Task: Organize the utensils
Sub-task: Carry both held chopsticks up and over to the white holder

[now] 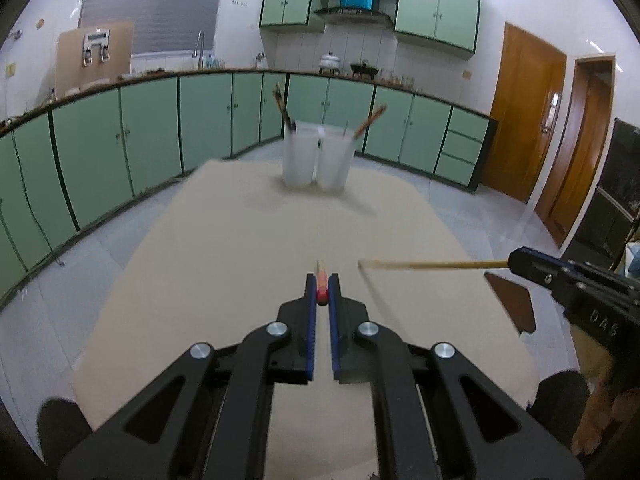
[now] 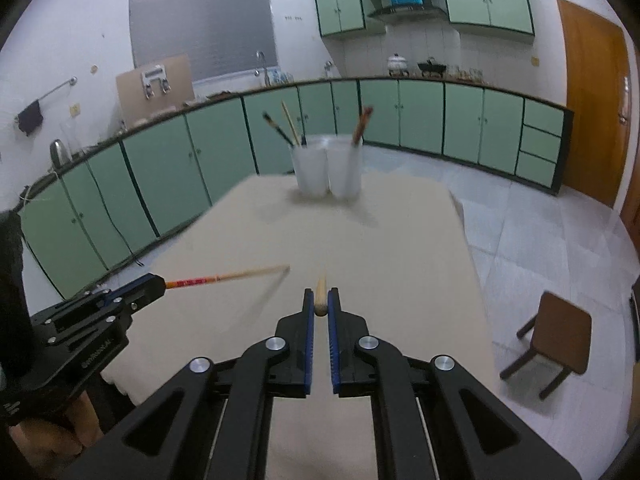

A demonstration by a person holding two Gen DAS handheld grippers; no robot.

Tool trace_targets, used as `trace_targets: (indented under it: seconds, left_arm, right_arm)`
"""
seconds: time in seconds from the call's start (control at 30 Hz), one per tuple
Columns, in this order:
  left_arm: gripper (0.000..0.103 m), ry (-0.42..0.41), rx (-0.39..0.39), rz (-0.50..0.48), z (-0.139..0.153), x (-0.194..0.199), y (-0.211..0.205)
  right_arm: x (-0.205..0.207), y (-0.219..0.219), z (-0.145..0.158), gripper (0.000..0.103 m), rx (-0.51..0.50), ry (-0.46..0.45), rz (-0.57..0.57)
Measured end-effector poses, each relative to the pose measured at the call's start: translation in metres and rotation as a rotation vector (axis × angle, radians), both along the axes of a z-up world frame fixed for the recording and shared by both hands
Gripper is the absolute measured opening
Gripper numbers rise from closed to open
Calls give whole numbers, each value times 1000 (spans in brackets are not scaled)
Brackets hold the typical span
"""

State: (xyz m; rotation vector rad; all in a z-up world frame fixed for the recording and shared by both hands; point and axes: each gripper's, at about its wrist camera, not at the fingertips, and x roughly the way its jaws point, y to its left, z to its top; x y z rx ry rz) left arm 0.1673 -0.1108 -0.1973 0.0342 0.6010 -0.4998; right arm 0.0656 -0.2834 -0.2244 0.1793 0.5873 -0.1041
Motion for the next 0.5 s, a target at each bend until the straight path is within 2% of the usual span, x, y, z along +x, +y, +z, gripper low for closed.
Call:
trace_targets:
  seconds: [0.23,0.43,0.5]
  left_arm:
    - [5,-20,-16,-22,41,18,-2]
    - [5,14,15,-48,61,33,-7]
    - [5,51,16,-64,64,36,-7]
  right_arm:
    - [21,-4,50,7,-45,-20,54]
    - [40,-4,65,7,-88,-16,87]
    - [46,-4,68,7,-98,-10,100]
